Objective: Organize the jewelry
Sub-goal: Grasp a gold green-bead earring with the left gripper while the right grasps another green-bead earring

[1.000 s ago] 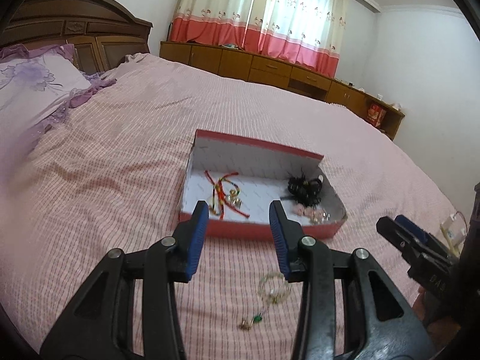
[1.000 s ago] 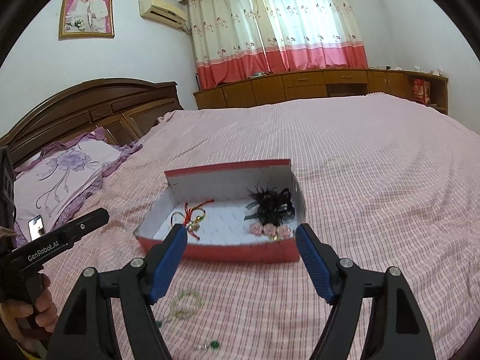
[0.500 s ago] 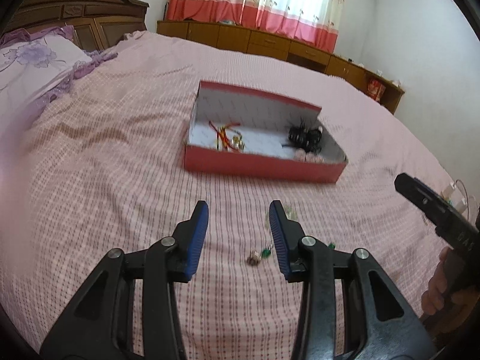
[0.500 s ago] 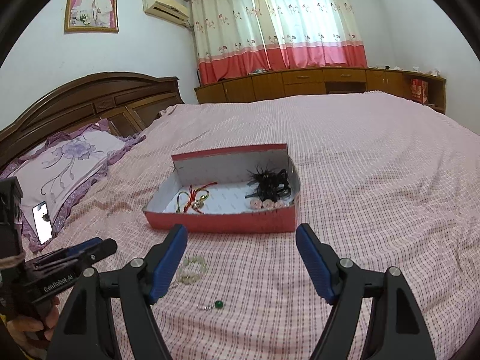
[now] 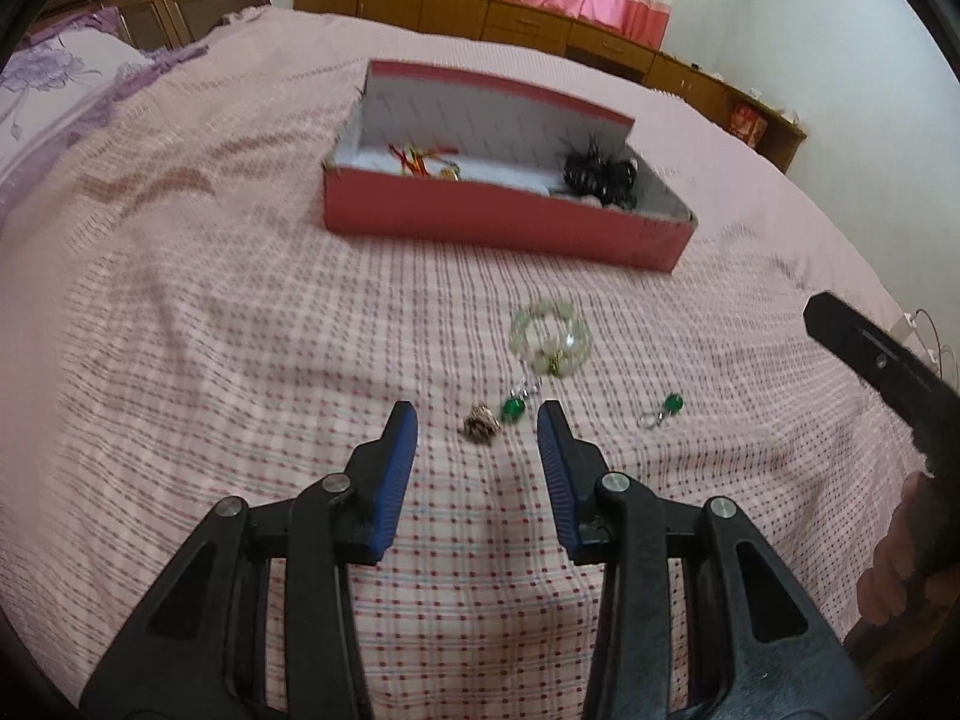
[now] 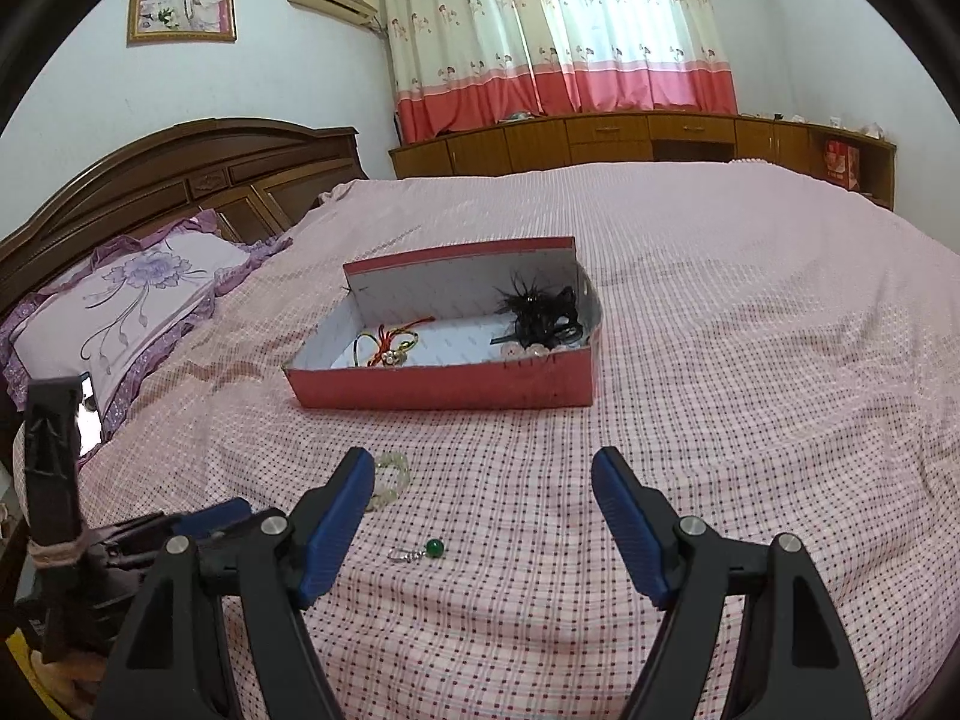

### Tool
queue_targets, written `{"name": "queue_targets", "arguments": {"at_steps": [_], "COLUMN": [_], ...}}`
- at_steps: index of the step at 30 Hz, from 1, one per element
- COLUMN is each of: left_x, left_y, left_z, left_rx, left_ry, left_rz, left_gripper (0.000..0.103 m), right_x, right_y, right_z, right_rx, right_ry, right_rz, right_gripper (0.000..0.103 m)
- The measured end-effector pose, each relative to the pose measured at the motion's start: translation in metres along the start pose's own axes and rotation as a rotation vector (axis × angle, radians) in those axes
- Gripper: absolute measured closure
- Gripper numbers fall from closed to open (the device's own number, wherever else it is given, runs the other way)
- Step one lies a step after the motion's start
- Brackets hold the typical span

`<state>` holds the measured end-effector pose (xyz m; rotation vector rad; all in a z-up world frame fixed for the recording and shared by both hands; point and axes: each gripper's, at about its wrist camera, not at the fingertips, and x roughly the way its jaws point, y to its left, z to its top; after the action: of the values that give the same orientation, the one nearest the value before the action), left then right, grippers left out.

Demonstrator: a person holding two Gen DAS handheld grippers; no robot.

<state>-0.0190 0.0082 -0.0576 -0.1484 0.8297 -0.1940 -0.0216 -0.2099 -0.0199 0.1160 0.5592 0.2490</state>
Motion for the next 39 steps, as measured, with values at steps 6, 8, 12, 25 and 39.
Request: {"name": "queue_targets", "arguments": {"at_steps": [6,8,12,25,39], "left_x": [0.017,0.020,0.026,0.007,-0.022], "left_y": [-0.005,-0.006,-0.004,0.010,0.026], "left_z": [-0.005,-0.006,-0.005,-0.006,0.008], "left_rx": [0.019,0.022,0.017,-0.025,-0.061], "left_ry": [0.029,0.027,0.025,-0.013,-0.106], "left_rz": [0.008,0.012,0.026,0.012,0.038], "left_gripper": [0.074,0.076,0.085,0.096,0.096], "right_x": [0.004,0.005,0.008,0.019,0.052], "right_y": [-0.005,-0.006,-0.009,-0.012,0.020], "right_z": [-0.005,-0.005,-0.004,-0.012,-0.030], "right_rx": [0.016,0.018,0.026,0.034,-0.032], "right_ry": [0.015,0.019,0.022,0.055,0.155], "right_rz": [0.004,0.006,0.006,0.017,0.064], "right_gripper": [0.026,0.026,0.026,0.026,0.036]}}
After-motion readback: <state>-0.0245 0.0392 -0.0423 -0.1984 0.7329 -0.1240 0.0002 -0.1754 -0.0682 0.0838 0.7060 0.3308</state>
